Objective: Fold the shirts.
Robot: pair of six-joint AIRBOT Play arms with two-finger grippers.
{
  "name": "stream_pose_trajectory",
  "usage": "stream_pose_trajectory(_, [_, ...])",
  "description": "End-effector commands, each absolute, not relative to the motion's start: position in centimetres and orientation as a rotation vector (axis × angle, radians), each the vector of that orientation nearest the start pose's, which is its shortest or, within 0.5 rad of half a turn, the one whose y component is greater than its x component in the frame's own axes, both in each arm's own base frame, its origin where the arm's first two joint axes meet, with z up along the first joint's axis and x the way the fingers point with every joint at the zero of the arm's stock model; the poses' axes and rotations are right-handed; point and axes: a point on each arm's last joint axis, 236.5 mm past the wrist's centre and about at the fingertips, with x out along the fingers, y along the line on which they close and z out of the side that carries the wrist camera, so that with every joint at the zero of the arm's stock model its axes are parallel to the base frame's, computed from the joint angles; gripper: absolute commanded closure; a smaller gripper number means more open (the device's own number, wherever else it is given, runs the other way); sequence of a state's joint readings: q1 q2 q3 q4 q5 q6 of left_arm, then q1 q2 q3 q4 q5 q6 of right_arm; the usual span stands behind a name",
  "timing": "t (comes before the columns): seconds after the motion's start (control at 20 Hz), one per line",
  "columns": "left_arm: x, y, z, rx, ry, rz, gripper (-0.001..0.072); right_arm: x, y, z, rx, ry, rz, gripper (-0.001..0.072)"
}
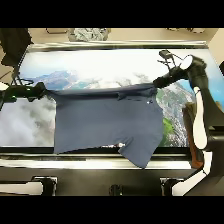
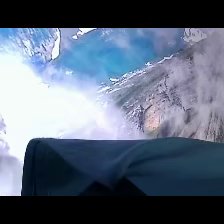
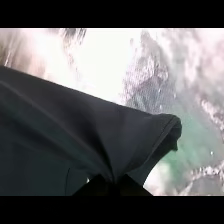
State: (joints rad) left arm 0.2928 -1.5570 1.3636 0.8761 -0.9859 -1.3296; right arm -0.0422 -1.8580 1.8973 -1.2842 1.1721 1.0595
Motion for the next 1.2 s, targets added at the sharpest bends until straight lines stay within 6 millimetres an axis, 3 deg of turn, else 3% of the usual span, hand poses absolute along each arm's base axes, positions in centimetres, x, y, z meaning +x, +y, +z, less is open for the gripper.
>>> stream_pose_trajectory(0.0, [52.3,1.3,0.3,-0.616,0.938,-0.200,0.0674,60.1,3.3,1.0,-0.175,0.918,0.344,0.0664])
stream_pose_trajectory(0.15, [50.1,-0.3,-0.1,-0.598,1.029,-0.286,0.0675,57.2,2.3,0.5,-0.217,1.028,0.388,0.0664])
stream_pose_trajectory(0.3, [43.9,-0.8,-2.8,-0.530,1.309,-0.333,0.0676,49.1,0.2,-1.6,-0.293,1.366,0.471,0.0664])
stream_pose_trajectory(0.4, [40.8,-0.7,-4.1,-0.539,1.453,-0.300,0.0675,46.0,0.2,-3.1,-0.243,1.503,0.478,0.0665])
stream_pose_trajectory(0.6, [38.9,-2.1,-6.2,-0.577,1.543,-0.303,0.0676,44.9,2.5,-6.8,-0.179,1.534,0.491,0.0664])
stream_pose_trajectory(0.8, [38.8,-2.1,-6.5,-0.632,1.568,-0.256,0.0675,44.8,1.9,-7.1,-0.160,1.543,0.454,0.0660])
stream_pose_trajectory(0.85, [38.5,-2.1,-6.4,-0.635,1.577,-0.258,0.0668,45.0,1.3,-7.0,-0.151,1.540,0.426,0.0614])
stream_pose_trajectory(0.9, [38.4,-1.9,-6.1,-0.640,1.582,-0.260,0.0529,45.0,0.8,-6.5,-0.136,1.535,0.412,0.0495])
stream_pose_trajectory(0.95, [38.1,-1.6,-5.5,-0.646,1.593,-0.268,0.0311,44.9,-0.2,-5.6,-0.134,1.529,0.403,0.0345])
stream_pose_trajectory(1.0, [37.9,-1.0,-4.5,-0.652,1.602,-0.278,0.0272,44.5,-1.4,-4.3,-0.147,1.516,0.410,0.0257])
stream_pose_trajectory(1.15, [37.5,1.6,-1.5,-0.669,1.564,-0.250,0.0272,41.4,-6.7,-0.3,-0.059,1.531,0.348,0.0256])
